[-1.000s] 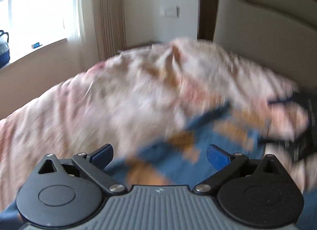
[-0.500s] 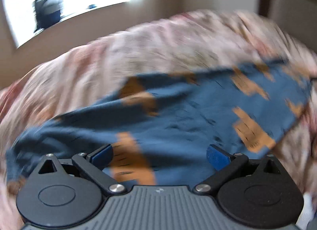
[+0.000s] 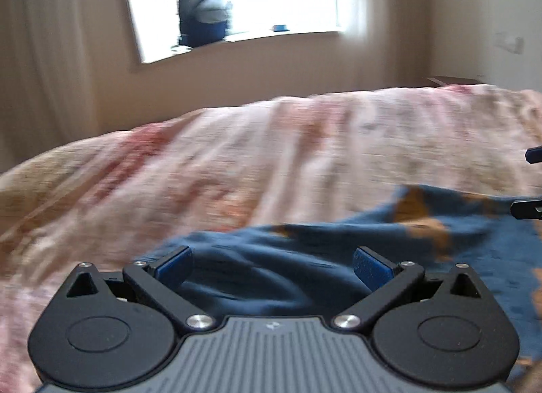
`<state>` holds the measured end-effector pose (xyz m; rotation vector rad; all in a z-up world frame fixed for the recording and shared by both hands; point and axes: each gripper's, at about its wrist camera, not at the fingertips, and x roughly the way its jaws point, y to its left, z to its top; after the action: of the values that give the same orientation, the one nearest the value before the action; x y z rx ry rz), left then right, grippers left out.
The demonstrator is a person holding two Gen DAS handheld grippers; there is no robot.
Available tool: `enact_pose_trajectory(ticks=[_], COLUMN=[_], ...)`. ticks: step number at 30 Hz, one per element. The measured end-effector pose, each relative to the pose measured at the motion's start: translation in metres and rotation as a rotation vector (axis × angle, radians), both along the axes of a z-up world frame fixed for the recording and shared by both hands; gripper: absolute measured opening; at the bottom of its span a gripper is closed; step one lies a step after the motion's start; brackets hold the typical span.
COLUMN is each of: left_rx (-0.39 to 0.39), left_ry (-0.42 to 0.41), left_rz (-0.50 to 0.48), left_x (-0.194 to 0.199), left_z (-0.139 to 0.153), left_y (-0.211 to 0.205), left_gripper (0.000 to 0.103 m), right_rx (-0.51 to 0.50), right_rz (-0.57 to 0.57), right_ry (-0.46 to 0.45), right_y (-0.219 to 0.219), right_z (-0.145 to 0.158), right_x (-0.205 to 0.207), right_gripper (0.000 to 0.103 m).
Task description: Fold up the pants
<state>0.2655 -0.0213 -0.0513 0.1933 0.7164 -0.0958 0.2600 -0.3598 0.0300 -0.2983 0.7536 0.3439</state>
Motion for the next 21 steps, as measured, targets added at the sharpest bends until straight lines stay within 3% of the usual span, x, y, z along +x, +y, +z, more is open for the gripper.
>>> enact_pose_trajectory(ticks=[4, 6, 7, 8, 10, 11, 13, 17, 21], left_rx=[-0.041, -0.090, -0.118, -0.142, -0.172, -0.182, -0.168, -0.060, -0.148], left_ry=[-0.040, -0.052, -0.053, -0.042, 0.007, 0.031, 0.081, 0.114, 0.141], left_rz=[0.061, 0.094, 0.110, 0.122, 0.140, 0.145, 0.155, 0.211, 0.251], left_x=[0.010, 0.017, 0.021, 0.024, 0.029, 0.031, 0.036, 0.044, 0.046], left_z=[0.010, 0.015, 0.014, 0.011, 0.002, -0.002, -0.012, -0.028, -0.023], left_y=[0.031, 0.047, 0.054, 0.060, 0.067, 0.069, 0.070, 0.070, 0.084], left_gripper=[0.103, 0.103, 0.103, 0.103, 0.103, 0.103, 0.103, 0.103, 0.103], right_rx=[0.066, 0.094, 0.099, 0.089, 0.080, 0.089, 0.099, 0.059, -0.023], right_rz=[0.137, 0.182, 0.199, 0.212, 0.254, 0.267, 0.279, 0.249, 0.149], right_ry=[0.031, 0.062, 0.082, 0.100, 0.150, 0.159, 0.156, 0.120, 0.088], right_y=[0.044, 0.061, 0.069, 0.076, 0.083, 0.084, 0.084, 0.086, 0.085], right_z=[-0.015, -0.021, -0.026, -0.031, -0.040, -0.042, -0.042, -0.040, -0.044], right_x=[0.048, 0.063, 0.071, 0.076, 0.083, 0.084, 0.084, 0.085, 0.094], right_gripper=[0.101, 0.089, 0.073, 0.042, 0.015, 0.017, 0.009, 0.005, 0.000])
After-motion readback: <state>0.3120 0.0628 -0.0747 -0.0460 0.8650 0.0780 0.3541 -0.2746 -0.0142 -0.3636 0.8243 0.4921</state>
